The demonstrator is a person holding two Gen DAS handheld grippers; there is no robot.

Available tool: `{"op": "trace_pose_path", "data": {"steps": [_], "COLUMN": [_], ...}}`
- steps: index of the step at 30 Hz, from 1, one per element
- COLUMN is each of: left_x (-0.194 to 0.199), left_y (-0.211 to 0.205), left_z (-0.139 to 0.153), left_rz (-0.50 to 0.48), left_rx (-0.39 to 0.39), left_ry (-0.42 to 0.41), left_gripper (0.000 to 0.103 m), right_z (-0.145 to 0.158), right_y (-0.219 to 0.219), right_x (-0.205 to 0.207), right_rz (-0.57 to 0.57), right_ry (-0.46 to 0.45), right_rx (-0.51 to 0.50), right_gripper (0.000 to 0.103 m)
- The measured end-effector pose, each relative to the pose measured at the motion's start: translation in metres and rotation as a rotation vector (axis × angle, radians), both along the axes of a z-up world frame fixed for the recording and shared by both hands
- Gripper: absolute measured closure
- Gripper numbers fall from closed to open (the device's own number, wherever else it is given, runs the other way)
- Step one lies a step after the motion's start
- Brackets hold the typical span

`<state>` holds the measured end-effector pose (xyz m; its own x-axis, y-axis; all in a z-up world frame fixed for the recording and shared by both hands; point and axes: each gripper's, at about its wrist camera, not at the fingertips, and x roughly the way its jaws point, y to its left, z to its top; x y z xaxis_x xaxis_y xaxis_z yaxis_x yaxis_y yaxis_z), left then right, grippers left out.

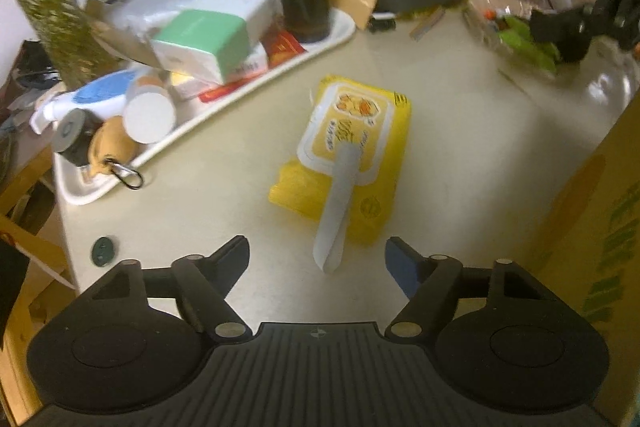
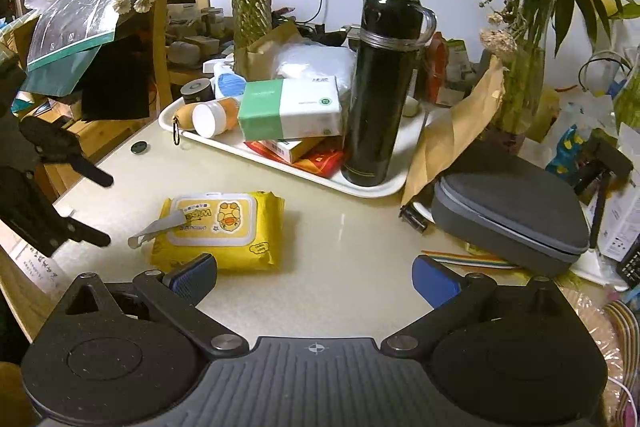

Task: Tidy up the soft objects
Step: 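Grasp the white plastic spoon lying on the wipes packet with the left gripper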

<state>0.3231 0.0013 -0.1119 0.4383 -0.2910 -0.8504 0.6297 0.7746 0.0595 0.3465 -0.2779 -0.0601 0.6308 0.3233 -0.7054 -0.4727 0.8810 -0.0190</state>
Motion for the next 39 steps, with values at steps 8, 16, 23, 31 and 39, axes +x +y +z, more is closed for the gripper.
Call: {"op": "trace_pose_path", "data": {"steps": [8, 16, 23, 31, 39], "left_x": [0.013, 0.019, 0.019, 0.017, -0.001], "left_y": [-0.009, -0.016, -0.013, 0.008, 0.006], "left_z": [-0.028, -0.043, -0.039, -0.012, 0.059], "left_rz": [-0.017, -0.037, 0.015, 0.079, 0.187], "left_rx": [0.047, 0.041, 0.088, 0.094, 0.051], "left_ry": [0.041, 0.052, -0.004, -0.054, -0.151], "left_gripper": [0.05, 0.063, 0.095, 0.101, 0.101], "right_z": [-0.003, -0.004, -0.004, -0.007, -0.01], "right_y": [-0.01, -0.013, -0.013, -0.009, -0.001], "right_x": [0.001, 0.002, 0.002, 0.004, 0.01], "right_rz": [-0.016, -0.021, -0.021, -0.021, -0.01], "right_ry": [0.003, 0.004, 0.002, 0.0, 0.008], "right_rx": [0.008, 0.013, 0.0, -0.015, 0.021], "right_gripper": [0.0, 0.0, 0.0, 0.0, 0.0]}}
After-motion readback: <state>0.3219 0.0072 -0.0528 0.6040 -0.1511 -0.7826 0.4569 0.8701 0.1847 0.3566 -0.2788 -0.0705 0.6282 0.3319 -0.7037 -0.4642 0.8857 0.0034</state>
